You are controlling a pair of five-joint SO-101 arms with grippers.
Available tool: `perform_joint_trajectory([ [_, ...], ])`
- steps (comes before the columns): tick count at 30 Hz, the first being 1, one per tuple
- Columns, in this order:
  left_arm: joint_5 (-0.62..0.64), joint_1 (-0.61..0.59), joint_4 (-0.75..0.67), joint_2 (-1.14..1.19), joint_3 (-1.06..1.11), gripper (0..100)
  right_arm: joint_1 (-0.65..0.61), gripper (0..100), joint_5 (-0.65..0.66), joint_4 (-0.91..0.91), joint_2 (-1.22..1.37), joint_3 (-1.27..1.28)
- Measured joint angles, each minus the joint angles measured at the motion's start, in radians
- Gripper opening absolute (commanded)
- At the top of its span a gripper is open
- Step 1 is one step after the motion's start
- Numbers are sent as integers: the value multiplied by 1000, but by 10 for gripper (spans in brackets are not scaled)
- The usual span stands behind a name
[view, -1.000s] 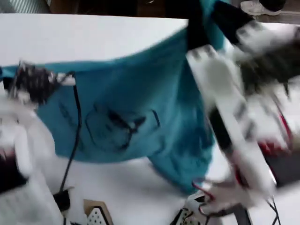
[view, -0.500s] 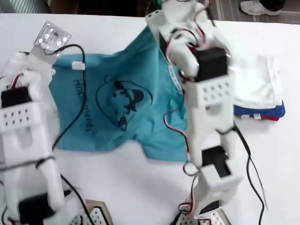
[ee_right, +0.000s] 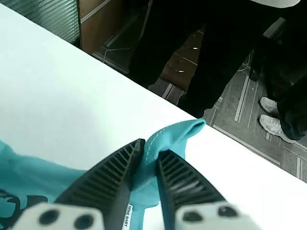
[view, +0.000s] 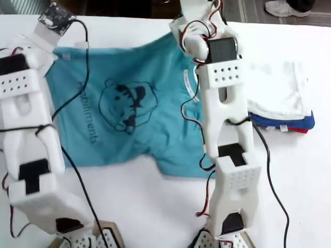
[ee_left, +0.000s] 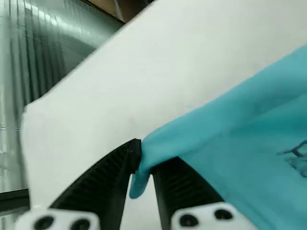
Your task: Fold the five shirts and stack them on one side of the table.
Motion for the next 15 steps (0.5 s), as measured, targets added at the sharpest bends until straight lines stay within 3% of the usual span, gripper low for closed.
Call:
perform_joint_trajectory([
  [10,-80,54,476,120,-97,25,6,20,2,209,-2,0],
  [15,-84,49,618,120,-103,25,11,20,2,330,-2,0],
])
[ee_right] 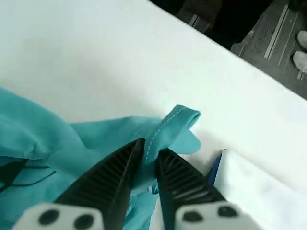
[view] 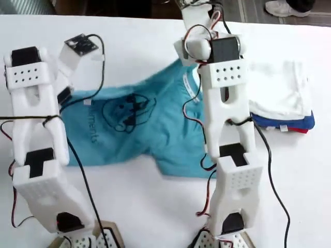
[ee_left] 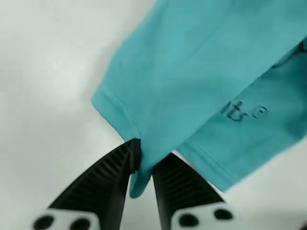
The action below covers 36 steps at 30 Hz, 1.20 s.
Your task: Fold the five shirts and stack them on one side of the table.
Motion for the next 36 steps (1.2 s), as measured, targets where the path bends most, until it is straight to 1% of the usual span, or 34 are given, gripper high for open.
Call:
perform_joint_trajectory([
  [2,0,3,40,0,0,25,-2,20,0,54,0,0],
  [5,-2,-3,52,-12,21,25,-2,20,0,124,0,0],
  [9,-17,-23,57,-72,161,25,0,20,0,203,0,0],
  [13,-57,-18,57,-146,334,25,0,20,0,210,-3,31],
  [16,-69,-35,26,-215,443,25,0,20,0,210,-64,123],
  [21,-71,-37,-55,-267,583,25,3,20,0,207,-236,367],
  [25,-71,-37,-100,-269,654,25,29,20,0,103,-356,620],
  [32,-71,-40,-101,-273,669,25,28,20,0,-112,-601,1085],
  [36,-71,-37,-101,-275,718,25,28,20,0,-227,-697,1307],
])
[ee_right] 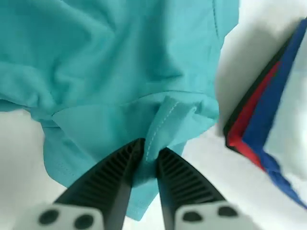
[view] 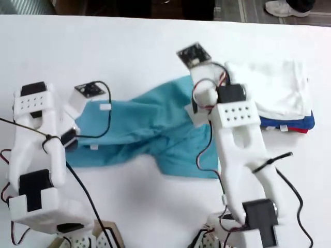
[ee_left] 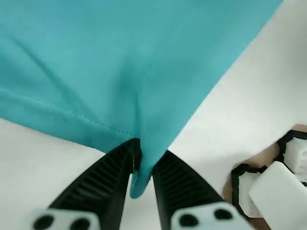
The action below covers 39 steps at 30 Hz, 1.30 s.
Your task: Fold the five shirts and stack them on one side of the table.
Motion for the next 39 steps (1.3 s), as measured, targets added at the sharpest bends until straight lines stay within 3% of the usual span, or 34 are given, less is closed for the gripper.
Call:
perform_joint_trajectory([
  [10,-18,-2,0,0,37,25,8,20,-2,-124,-18,233],
  [23,-28,-38,48,-6,41,25,8,20,0,-29,-201,239],
  [39,-28,-37,-63,-6,152,28,6,23,-2,-147,-209,462],
])
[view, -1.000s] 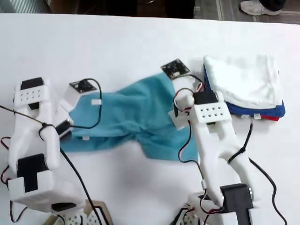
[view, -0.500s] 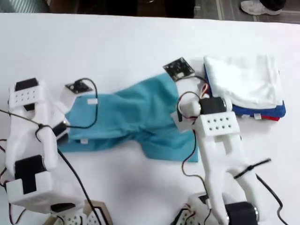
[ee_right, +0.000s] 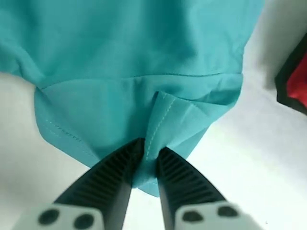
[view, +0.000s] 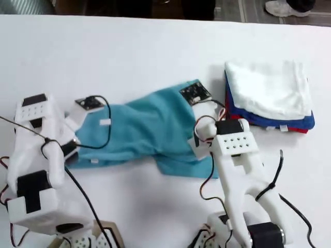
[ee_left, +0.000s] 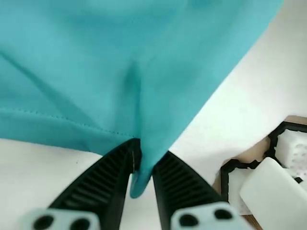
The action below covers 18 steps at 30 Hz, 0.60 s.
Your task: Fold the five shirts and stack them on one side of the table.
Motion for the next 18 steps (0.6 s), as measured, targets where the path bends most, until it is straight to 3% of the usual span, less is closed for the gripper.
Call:
perform_joint_trajectory([
  [2,0,0,0,0,0,49,0,57,0,0,0,2],
  [6,0,0,0,0,0,182,0,186,0,8,-2,3],
  [9,0,0,34,0,-20,249,0,200,0,20,-2,3],
  [15,0,-34,180,0,-278,220,0,187,2,61,-2,-91],
  [18,0,-66,198,0,-456,114,0,178,2,69,-2,-176],
])
